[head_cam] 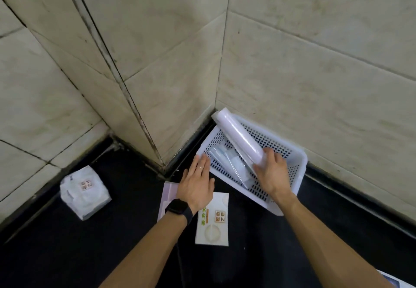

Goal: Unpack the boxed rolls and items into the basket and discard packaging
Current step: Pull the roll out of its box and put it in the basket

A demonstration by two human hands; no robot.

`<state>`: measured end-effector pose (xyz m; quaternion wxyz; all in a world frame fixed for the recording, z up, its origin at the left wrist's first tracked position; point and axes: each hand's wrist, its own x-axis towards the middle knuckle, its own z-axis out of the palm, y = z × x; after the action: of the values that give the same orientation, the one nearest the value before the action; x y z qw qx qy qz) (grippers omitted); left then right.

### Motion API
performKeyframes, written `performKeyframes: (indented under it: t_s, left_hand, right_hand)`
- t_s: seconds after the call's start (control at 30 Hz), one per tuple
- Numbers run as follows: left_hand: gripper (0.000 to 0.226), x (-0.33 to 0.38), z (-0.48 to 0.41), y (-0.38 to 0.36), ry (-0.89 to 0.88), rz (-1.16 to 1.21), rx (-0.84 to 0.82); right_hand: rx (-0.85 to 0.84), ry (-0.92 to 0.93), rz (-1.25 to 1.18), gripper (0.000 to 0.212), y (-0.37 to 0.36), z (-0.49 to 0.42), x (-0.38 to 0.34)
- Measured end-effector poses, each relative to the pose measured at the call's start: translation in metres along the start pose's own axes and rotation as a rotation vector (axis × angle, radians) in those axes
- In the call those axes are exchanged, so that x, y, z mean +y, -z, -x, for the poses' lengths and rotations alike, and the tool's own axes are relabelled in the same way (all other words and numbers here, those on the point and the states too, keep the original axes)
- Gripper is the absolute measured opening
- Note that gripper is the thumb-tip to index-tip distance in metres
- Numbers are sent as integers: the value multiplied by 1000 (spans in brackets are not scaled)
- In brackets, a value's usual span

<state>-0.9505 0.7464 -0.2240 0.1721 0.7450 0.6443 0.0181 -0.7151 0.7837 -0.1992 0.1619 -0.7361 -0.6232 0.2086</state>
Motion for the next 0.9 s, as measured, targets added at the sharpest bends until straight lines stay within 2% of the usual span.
performKeyframes:
  t_s: [0.17,0.3,0.47,0.63,0.8,0.9]
  left_hand:
    - [67,3,-1,-6,4,-33,30]
    - [69,7,1,-8,12,-60,42]
    - [70,6,1,-2,13,-46,17]
    - [70,6,1,-1,11,-43,12]
    - [73,5,2,-1,10,-23,1]
    - [75,2,8,2,-9,38,20]
  right_hand:
    - [28,78,-40,61,2,6,2]
    - [-56,99,-52,62,-9,16,6]
    - [-2,-15,-31,62,-21,0,6]
    - [-5,-27,191,64,-18,-16,7]
    - [-1,-115,136,68,-16,-20,13]
    - [-50,-91,150,74,-12,-15,19]
